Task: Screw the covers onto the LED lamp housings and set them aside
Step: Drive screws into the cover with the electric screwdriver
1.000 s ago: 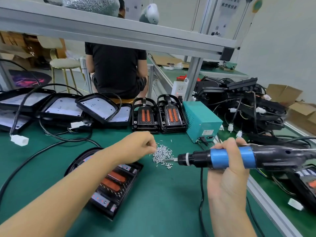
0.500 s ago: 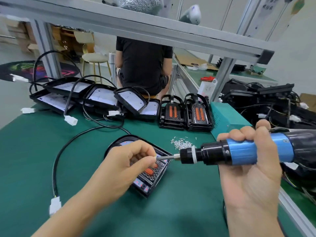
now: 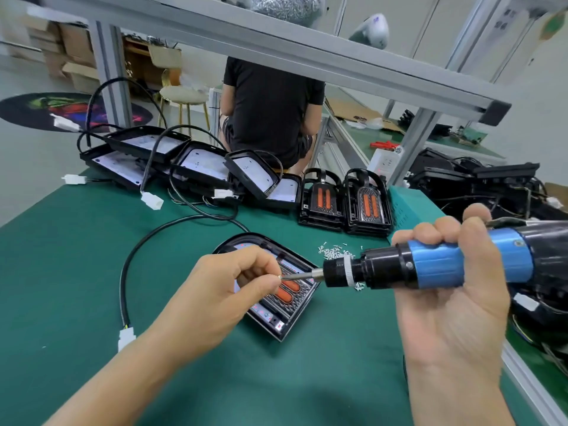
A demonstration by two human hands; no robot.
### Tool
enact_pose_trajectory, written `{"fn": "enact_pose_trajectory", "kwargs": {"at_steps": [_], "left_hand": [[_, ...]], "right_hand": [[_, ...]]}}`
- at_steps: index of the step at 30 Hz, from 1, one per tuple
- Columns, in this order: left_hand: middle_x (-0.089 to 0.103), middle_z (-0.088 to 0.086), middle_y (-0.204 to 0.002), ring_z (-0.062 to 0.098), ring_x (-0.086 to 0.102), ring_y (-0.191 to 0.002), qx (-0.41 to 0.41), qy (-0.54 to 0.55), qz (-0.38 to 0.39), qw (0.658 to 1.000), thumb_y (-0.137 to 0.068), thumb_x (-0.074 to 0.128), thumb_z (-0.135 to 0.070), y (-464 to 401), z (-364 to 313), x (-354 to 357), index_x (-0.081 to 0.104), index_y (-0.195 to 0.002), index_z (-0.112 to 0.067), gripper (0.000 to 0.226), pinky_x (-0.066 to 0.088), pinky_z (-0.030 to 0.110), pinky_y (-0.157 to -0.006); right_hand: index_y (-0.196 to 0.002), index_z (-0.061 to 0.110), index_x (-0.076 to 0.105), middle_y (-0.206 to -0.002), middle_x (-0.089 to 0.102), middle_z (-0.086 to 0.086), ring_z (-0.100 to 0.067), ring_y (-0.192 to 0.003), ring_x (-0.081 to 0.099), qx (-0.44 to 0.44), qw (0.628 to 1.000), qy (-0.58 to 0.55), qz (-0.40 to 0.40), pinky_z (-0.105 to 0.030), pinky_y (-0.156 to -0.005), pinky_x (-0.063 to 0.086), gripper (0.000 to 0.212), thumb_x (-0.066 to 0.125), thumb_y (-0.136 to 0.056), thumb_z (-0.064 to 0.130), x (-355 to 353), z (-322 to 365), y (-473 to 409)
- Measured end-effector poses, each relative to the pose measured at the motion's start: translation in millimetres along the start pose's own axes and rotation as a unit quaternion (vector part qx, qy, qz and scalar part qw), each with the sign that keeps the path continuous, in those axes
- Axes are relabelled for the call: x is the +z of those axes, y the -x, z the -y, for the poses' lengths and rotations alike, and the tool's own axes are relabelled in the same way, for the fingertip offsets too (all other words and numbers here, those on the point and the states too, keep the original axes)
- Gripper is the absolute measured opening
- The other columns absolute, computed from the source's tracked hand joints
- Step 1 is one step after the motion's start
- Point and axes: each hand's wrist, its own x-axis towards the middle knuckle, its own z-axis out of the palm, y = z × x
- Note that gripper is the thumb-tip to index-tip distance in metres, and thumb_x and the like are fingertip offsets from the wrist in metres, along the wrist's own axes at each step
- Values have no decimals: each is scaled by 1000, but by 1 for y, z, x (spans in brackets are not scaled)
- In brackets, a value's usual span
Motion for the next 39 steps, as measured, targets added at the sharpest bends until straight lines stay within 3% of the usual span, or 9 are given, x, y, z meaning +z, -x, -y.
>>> {"fn": "enact_pose_trajectory", "kwargs": {"at_steps": [8, 14, 20, 24, 26, 29, 33, 36, 39], "left_hand": [[62, -12, -68, 3, 51, -63, -5, -23, 5, 1000, -87, 65, -11, 2, 6, -3, 63, -83, -30, 20, 39, 9, -61], [62, -10, -66, 2, 51, -60, 0, -25, 0, 1000, -86, 66, -8, 3, 7, -4, 65, -73, -25, 21, 39, 9, -61], [67, -1, -68, 2, 52, -58, -42, 20, -7, 999, -82, 70, -7, 2, 17, -3, 69, -74, -25, 19, 43, 12, -58], [71, 2, -73, 20, 63, -67, -86, 71, 3, 994, -80, 72, -6, -1, 28, -1, 73, -78, -27, 22, 50, 27, -68], [71, -1, -70, 12, 59, -62, -100, 65, 12, 993, -80, 72, -7, -1, 34, 1, 75, -78, -29, 22, 49, 21, -63], [65, -5, -62, 1, 47, -53, -102, 1, 40, 994, -82, 71, -10, -3, 40, 6, 74, -73, -28, 19, 38, 11, -54], [66, -9, -74, 3, 54, -69, -55, -146, 98, 983, -85, 68, -18, -7, 46, 11, 72, -80, -25, 10, 42, 19, -71], [62, -15, -78, -2, 50, -73, -30, -195, 116, 973, -88, 65, -22, -8, 52, 13, 71, -85, -24, 7, 40, 19, -75], [57, -14, -86, 3, 47, -80, 24, -260, 127, 957, -91, 61, -25, -9, 58, 10, 70, -88, -22, 10, 36, 24, -81]], "right_hand": [[-95, 27, 55, -67, 53, 12, -4, -63, 55, 22, 1000, 3, -4, -22, -76, 51, 20, 61, -81, 15, 3, -5, 1], [-97, 27, 54, -68, 54, 12, -5, -63, 56, 28, 1000, 7, -7, -22, -75, 51, 29, 68, -73, 16, 7, -8, 1], [-98, 27, 53, -67, 54, 11, -5, -62, 56, 44, 999, 14, -12, -22, -72, 52, 38, 72, -67, 16, 4, -16, 3], [-98, 27, 53, -67, 54, 11, -5, -63, 56, 43, 999, 25, -17, -23, -72, 52, 31, 67, -73, 15, -4, -22, 6], [-99, 27, 53, -67, 55, 11, -6, -63, 56, 42, 998, 33, -21, -23, -73, 52, 29, 66, -76, 14, -9, -26, 9], [-100, 26, 53, -69, 54, 10, -7, -64, 56, 36, 997, 60, -31, -23, -73, 51, 28, 63, -80, 10, -17, -33, 12], [-102, 25, 52, -70, 53, 6, -10, -66, 56, 37, 993, 104, -47, -23, -70, 51, 28, 60, -83, 7, -28, -41, 17], [-102, 26, 52, -70, 55, 7, -10, -67, 55, 38, 992, 111, -54, -23, -72, 51, 29, 62, -81, 8, -34, -43, 19], [-102, 26, 52, -70, 55, 7, -10, -67, 55, 34, 991, 120, -53, -24, -74, 51, 28, 60, -83, 7, -38, -42, 19]]}}
